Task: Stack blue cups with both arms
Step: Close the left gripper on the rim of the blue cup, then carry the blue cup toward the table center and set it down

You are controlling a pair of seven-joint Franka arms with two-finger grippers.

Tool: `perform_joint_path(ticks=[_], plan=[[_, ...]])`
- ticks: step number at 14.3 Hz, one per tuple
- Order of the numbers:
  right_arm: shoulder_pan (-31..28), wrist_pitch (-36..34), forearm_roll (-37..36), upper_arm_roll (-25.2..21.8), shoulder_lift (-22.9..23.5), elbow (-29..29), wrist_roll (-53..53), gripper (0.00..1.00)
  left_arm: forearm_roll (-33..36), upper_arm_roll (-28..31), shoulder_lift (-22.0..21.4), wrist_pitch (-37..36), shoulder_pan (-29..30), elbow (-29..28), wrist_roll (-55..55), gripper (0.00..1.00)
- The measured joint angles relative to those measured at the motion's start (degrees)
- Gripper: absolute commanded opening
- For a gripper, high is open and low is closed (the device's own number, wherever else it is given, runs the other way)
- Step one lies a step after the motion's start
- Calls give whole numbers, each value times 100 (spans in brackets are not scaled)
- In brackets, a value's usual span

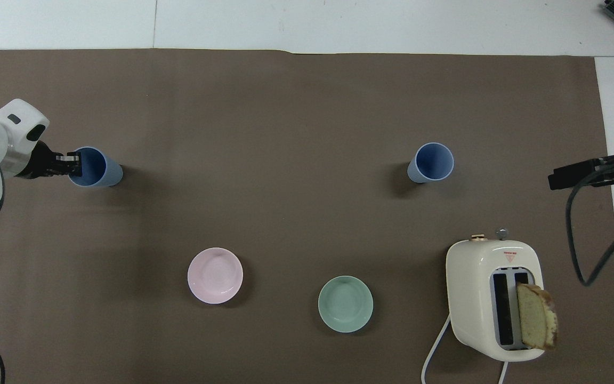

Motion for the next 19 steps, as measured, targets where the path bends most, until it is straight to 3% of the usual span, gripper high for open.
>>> perform_joint_path(ticks=[4,7,13,19], plan=[[0,0,0,0,0,0,0,100,-30,-45,-6,-527,-227,623,-433,0],[0,0,0,0,0,0,0,100,-33,-77,-30,-819,-889,1019,-1495,0],[0,0,0,0,0,0,0,100,-30,-110,-10,-703,-2577,1051,-3727,0],[0,0,0,0,0,0,0,100,-10,-102,181,-32,-3393,711,-4278,0]])
